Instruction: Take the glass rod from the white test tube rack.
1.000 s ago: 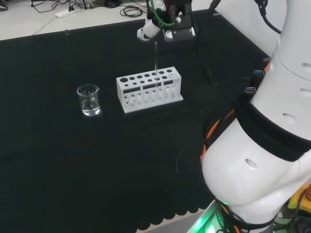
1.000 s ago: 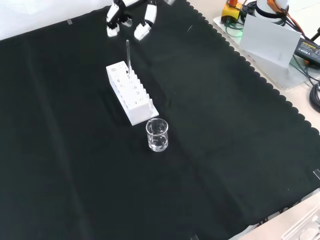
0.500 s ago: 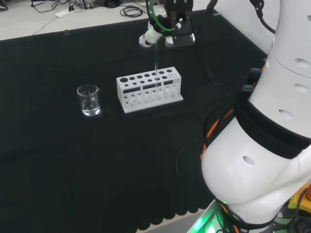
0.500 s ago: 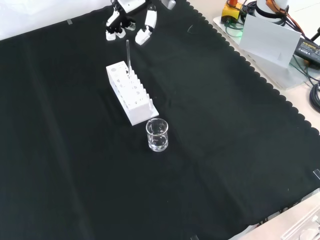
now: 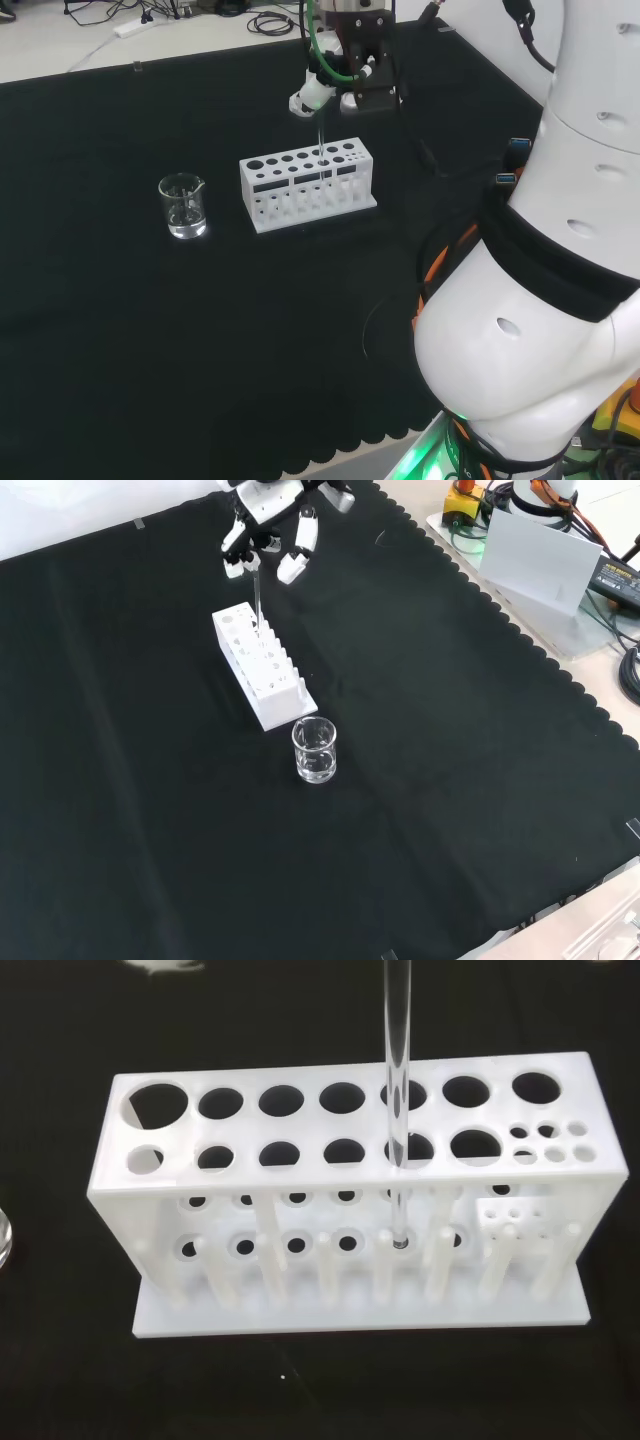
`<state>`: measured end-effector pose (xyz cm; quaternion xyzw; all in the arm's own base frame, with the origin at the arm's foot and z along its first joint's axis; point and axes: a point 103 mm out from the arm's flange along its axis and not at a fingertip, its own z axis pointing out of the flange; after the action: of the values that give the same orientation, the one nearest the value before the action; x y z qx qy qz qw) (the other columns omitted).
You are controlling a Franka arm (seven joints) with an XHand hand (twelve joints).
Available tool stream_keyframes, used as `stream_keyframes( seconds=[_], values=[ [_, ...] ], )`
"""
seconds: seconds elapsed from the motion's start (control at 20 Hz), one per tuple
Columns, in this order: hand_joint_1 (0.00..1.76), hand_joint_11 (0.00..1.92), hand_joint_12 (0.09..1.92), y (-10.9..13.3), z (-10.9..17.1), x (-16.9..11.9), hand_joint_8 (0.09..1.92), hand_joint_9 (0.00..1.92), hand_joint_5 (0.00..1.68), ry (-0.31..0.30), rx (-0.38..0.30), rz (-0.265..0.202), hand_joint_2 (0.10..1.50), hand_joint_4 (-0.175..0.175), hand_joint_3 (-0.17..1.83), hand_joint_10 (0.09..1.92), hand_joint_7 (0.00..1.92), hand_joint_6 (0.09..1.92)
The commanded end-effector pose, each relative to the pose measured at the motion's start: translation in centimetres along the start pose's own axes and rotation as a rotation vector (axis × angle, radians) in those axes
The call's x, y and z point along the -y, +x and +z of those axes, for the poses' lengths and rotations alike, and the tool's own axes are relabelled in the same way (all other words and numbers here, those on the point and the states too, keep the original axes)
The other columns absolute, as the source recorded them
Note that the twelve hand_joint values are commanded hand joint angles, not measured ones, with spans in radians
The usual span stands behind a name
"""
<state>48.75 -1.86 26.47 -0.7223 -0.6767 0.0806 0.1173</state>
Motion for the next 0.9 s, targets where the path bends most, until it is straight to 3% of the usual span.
stream_keyframes(
  seconds=[0.05, 0.5, 0.65, 0.9],
  values=[
    [0.80, 1.61, 0.78, 0.3, 0.4, -1.2, 1.05, 1.50, 0.55, -0.015, -0.033, -0.020, 0.79, -0.175, 0.54, 0.76, 0.87, 0.95],
    [0.95, 1.72, 0.62, 0.6, 0.1, -2.2, 1.09, 1.61, 0.83, -0.052, -0.026, -0.030, 0.82, -0.175, 0.57, 0.68, 1.01, 0.93],
    [1.11, 1.79, 0.52, 0.3, -0.1, -2.1, 1.12, 1.60, 0.94, -0.098, 0.020, -0.033, 0.96, -0.175, 0.33, 0.70, 1.10, 1.05],
    [1.28, 1.67, 0.43, 0.1, -1.1, -1.6, 1.20, 1.51, 1.02, -0.184, 0.057, -0.024, 0.79, -0.175, 0.61, 0.91, 1.10, 0.88]
  ],
)
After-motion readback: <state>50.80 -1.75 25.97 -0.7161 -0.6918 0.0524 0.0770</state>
